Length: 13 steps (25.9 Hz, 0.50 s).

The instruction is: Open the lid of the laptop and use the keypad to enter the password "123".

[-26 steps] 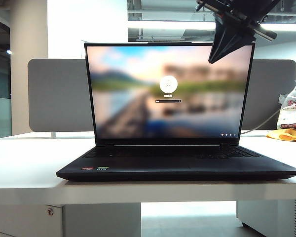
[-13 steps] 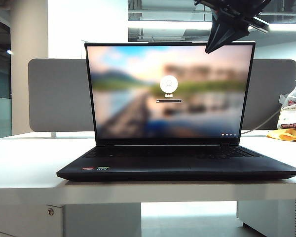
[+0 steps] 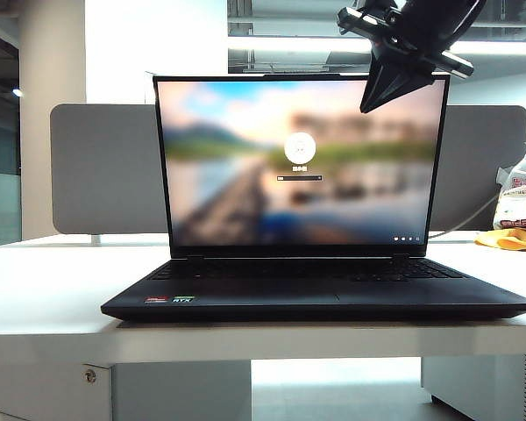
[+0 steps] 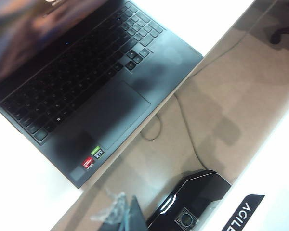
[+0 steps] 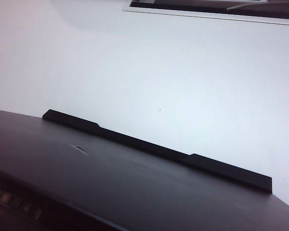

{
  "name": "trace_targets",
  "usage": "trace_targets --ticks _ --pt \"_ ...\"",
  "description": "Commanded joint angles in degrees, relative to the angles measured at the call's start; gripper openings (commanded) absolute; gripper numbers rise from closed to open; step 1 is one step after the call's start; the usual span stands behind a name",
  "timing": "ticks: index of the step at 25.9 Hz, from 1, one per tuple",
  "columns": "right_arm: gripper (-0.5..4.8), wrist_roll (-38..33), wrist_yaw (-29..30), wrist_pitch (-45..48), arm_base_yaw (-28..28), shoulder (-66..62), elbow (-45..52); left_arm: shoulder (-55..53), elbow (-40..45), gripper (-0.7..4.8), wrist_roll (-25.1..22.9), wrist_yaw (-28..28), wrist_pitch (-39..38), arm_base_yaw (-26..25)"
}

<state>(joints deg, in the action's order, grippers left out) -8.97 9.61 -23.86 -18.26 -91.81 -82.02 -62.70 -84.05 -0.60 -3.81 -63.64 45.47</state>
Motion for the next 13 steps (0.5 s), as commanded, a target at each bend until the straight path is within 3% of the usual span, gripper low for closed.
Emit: trace_targets --ticks 1,8,13 --pt "-0.02 -0.11 -0.72 5.99 0.87 0.26 -1.31 0.09 0.04 -0.04 -0.24 0.2 0.81 0.04" --pt "-0.02 0.04 -0.26 -1.2 2.01 -6.6 -16.63 0.09 0.31 -0.05 -0.17 1.4 2.89 0.04" --pt "-0.02 0.24 1.66 -2.16 1.99 -8.31 -18.99 0.09 0.39 -0.05 -0.09 1.68 2.86 0.04"
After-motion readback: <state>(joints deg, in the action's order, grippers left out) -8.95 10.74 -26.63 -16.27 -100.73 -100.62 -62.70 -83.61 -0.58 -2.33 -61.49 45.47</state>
